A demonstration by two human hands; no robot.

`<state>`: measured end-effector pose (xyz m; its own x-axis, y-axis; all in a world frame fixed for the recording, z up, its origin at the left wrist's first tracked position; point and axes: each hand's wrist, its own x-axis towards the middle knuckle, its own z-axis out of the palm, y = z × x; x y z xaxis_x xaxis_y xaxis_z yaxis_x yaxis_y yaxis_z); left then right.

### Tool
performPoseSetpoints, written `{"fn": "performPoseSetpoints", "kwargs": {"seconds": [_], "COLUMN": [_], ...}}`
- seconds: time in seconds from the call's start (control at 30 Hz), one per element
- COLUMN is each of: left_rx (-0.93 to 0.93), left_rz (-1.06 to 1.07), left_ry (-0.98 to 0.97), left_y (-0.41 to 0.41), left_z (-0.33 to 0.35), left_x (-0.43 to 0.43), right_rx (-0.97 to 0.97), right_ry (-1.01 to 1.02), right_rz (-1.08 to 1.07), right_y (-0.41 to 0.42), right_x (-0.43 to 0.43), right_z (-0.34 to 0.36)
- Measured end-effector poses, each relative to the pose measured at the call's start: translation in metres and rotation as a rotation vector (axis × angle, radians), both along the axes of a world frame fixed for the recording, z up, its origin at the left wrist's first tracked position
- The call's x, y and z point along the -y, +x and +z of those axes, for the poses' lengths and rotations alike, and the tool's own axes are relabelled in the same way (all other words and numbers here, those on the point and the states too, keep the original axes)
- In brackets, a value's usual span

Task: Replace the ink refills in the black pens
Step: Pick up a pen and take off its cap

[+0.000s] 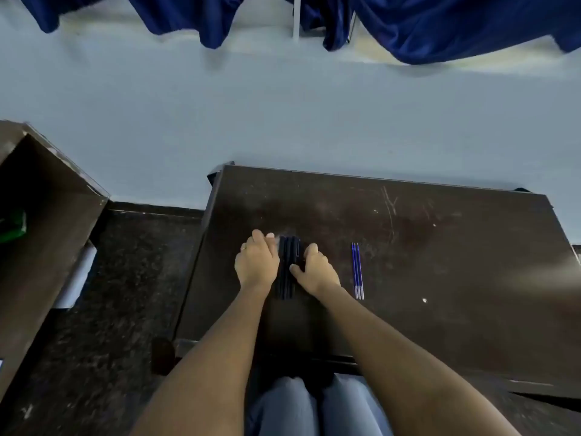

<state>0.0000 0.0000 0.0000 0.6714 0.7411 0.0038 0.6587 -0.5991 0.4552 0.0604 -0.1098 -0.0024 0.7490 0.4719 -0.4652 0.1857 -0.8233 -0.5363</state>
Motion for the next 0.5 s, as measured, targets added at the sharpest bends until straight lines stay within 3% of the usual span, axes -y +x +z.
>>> {"fn": "performPoseSetpoints", "kwargs": {"seconds": [0.13, 0.27, 0.37, 0.5], "left_rx": [0.106, 0.138, 0.086, 0.035], "left_rz": [0.141, 0.159, 0.127, -0.022], "left_ry": [-0.053, -0.146, -0.296, -0.553], "left_y": [-0.016, -0.053, -0.08, -0.092], "left_z": [-0.006, -0.003, 0.01, 0.032], "left_x": [0.009, 0.033, 0.047, 0.058], "right_rx": [0.162, 0.151, 0.063, -0.054], "right_ry": [-0.162, -0.192, -0.098, 0.18], "right_rz": [0.068, 0.024, -0.095, -0.113], "right_y": [-0.022, -0.052, -0.07, -0.083], "right_x": [0.012, 0.04, 0.066, 0.082], "right_z": [-0.005, -0.005, 0.005, 0.029]}}
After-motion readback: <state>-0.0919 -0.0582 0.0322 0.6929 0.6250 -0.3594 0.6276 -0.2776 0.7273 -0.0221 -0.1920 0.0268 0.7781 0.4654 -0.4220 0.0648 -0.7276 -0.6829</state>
